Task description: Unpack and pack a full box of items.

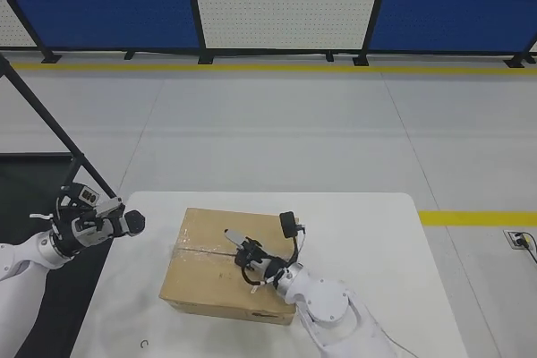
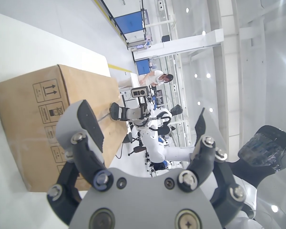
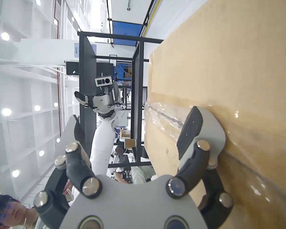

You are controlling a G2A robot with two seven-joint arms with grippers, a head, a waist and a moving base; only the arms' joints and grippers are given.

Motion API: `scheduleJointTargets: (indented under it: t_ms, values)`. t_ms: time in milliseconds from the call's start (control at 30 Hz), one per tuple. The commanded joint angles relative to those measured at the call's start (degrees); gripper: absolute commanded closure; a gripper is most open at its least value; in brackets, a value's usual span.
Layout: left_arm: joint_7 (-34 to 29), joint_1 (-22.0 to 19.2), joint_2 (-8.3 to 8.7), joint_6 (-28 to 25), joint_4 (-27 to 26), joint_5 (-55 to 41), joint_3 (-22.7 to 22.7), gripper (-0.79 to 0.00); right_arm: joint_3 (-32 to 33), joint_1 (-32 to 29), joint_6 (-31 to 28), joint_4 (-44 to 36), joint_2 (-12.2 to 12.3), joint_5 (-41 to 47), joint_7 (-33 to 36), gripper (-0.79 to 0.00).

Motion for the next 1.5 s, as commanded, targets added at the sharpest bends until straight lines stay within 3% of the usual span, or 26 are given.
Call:
scheduleJointTargets:
  t_ms: [0,533,933,1200,1467]
  values:
    - [0.05,0.86,0.24,-0.04,-0.09,-0.19,-0.67,-0.785,-1.67,2.08,-0.99,2.75,-0.58,1.43,0.44,-0.785]
    - [0.35,4.82,0.79,-0.35,-1.50,-1.87,-3.41,-0.785,-13.73,13.60,-7.54,17.73,-7.09,8.68,-6.51,-0.785]
    - [-0.26,5.86,0.47,0.26,-2.11,-2.57,-3.63,-0.785,-16.25,18.74,-10.20,27.80,-11.02,11.88,-9.55,-0.785]
    - [-0.62,5.83,0.10,0.62,-3.30,-1.89,-2.97,-0.785,-12.81,16.51,-12.94,26.85,-9.98,9.30,-10.28,-0.785]
    - [-1.09,4.83,-0.37,1.10,-4.02,-0.77,-1.80,-0.785,-4.73,7.05,-12.19,14.57,-5.96,3.01,-9.67,-0.785]
